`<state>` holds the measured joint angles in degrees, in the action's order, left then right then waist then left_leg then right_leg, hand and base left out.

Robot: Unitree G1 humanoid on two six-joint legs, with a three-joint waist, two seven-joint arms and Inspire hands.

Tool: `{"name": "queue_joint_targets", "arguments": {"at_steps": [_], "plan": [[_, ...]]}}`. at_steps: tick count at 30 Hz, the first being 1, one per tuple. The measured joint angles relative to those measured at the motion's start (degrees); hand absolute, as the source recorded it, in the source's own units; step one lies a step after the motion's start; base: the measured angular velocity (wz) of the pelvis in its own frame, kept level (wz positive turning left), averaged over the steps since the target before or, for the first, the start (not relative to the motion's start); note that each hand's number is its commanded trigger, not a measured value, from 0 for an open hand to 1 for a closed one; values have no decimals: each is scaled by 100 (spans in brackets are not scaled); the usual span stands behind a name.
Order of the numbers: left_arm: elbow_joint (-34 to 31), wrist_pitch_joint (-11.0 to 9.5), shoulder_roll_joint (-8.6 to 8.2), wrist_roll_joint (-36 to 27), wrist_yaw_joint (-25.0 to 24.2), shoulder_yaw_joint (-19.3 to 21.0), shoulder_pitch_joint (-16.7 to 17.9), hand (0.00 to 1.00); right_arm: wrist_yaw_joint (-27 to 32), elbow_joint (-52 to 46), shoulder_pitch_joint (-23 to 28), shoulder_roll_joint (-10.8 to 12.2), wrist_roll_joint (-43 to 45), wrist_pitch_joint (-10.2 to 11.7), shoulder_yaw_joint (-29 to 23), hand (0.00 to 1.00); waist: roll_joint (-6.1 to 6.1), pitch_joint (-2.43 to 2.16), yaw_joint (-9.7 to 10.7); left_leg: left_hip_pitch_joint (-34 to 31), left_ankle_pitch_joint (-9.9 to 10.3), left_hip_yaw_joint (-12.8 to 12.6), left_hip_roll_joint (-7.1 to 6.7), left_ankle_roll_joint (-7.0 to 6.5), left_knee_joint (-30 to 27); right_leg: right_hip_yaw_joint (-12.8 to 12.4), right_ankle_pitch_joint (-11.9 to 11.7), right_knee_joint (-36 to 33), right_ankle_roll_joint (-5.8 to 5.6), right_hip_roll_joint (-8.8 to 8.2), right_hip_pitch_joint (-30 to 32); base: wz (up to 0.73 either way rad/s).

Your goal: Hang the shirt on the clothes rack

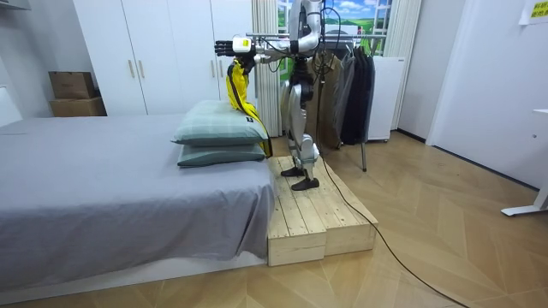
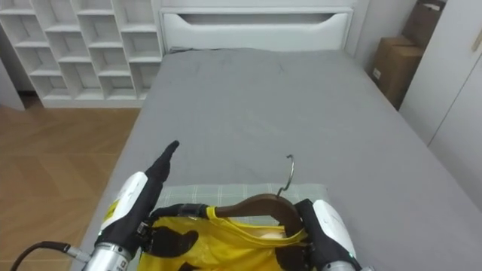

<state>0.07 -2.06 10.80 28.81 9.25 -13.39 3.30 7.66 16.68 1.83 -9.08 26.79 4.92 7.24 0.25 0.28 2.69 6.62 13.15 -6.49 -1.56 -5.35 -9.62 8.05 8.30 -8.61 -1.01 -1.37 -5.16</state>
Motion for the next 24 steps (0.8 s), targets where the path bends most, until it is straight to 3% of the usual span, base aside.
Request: {"name": "queue_joint_targets", "arguments": {"at_steps": [17,24], "plan": [[4,2,5,-229,15,221,193,0,48,1,0,-6,-227,-2,-113,100,-17,-3,-38,-15,0,23,0,0,6,16,0,-2,0,-4,8,0],[7,-22,-5,-409,71,355,328,0,104,0,0,-6,-187,-2,-130,100,-24,-6,-142,-1,0,58,-1,0,-6,77,0,-1,-1,-7,-21,3]]}}
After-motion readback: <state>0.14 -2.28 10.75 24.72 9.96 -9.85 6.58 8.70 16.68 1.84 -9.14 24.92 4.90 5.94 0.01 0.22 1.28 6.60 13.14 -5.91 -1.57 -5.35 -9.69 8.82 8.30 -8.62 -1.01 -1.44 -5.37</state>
